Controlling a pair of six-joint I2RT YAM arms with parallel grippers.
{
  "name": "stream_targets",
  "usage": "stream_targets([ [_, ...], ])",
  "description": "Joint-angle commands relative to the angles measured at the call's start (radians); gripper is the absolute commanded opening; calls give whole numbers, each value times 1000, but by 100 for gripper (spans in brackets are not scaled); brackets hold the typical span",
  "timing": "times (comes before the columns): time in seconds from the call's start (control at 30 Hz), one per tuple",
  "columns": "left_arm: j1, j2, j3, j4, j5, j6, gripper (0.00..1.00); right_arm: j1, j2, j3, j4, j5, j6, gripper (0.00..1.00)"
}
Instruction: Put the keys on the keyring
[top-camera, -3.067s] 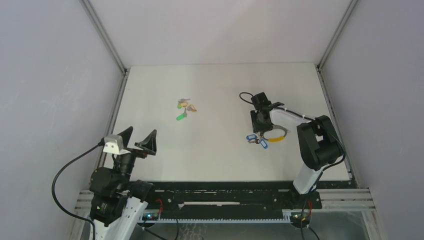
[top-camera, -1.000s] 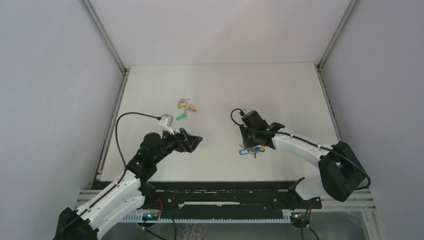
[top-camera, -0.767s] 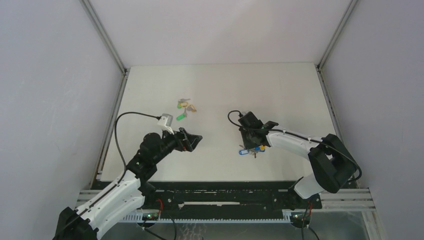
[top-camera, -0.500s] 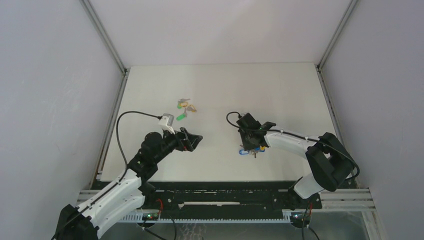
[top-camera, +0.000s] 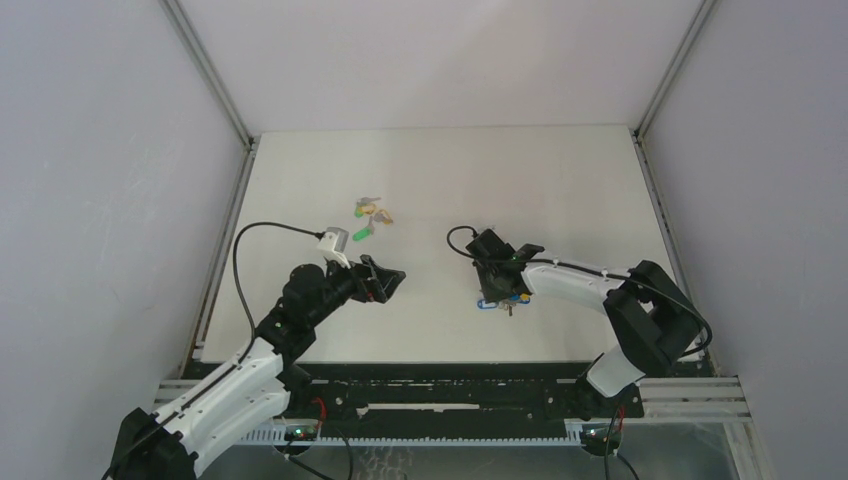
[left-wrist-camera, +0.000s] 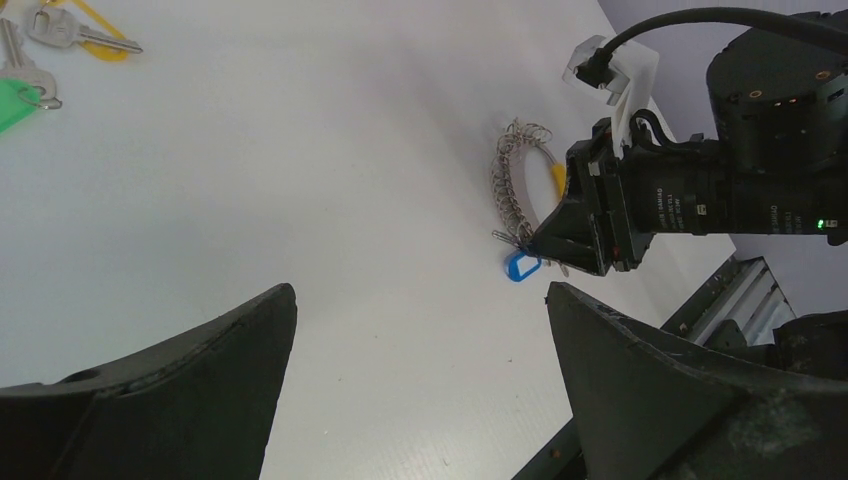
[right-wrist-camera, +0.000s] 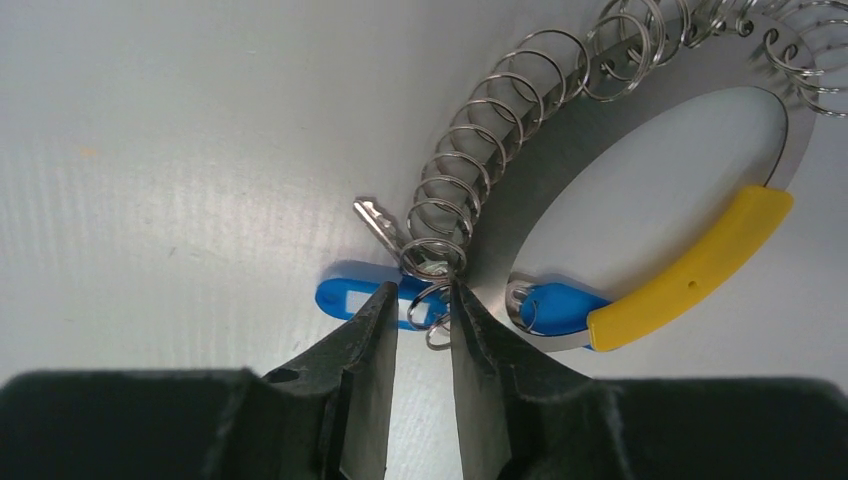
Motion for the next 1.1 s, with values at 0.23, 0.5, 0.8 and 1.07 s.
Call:
stream_targets([
  [0.23, -14, -14, -12, 35, -15, 20, 100, 27, 15, 32, -15, 95, 27, 16],
  [0.5, -21, -12, -9, 35, -20, 20, 100, 40, -74, 32, -28, 108, -13, 0],
  [0.8, -22, -65, 4, 20, -28, 45, 100, 60, -240, 31, 41, 49, -162, 0],
  [1.07, -22, -115, 16, 67, -26, 75, 100, 59, -358, 30, 224, -187, -339, 0],
])
